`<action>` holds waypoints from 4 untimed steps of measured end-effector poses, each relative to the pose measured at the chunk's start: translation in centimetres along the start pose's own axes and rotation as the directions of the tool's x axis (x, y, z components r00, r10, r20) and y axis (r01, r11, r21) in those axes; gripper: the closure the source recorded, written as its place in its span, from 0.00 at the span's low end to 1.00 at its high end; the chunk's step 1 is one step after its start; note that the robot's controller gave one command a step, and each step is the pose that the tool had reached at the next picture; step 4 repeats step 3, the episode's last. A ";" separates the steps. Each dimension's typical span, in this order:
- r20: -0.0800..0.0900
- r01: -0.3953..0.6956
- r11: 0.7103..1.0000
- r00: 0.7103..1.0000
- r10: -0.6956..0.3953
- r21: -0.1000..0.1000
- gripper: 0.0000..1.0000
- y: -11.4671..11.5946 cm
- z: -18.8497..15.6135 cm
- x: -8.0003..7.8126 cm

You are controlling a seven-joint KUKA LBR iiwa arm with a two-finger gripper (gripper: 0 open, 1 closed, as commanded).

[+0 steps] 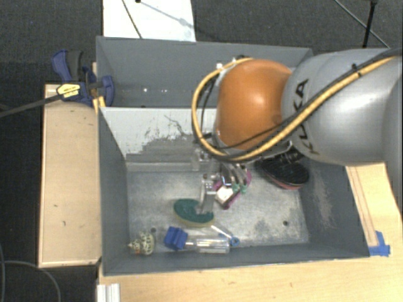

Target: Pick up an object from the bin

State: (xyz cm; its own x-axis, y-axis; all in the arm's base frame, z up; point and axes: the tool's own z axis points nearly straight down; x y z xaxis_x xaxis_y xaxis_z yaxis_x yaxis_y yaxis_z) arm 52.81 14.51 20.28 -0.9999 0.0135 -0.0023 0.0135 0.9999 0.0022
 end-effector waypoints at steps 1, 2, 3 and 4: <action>-0.011 0.069 0.998 0.998 -0.069 0.002 0.00 -0.6 12.6 1.0; 0.003 0.063 0.998 0.998 -0.063 0.000 1.00 -0.6 12.1 0.6; 0.008 0.029 1.000 1.000 -0.029 -0.001 1.00 -2.1 -7.5 1.9; 0.008 0.029 1.000 1.000 -0.029 -0.001 1.00 -2.1 -7.5 1.9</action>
Offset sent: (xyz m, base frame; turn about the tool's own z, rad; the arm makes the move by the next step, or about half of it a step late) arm -0.0079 -0.0062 -0.1226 -0.0704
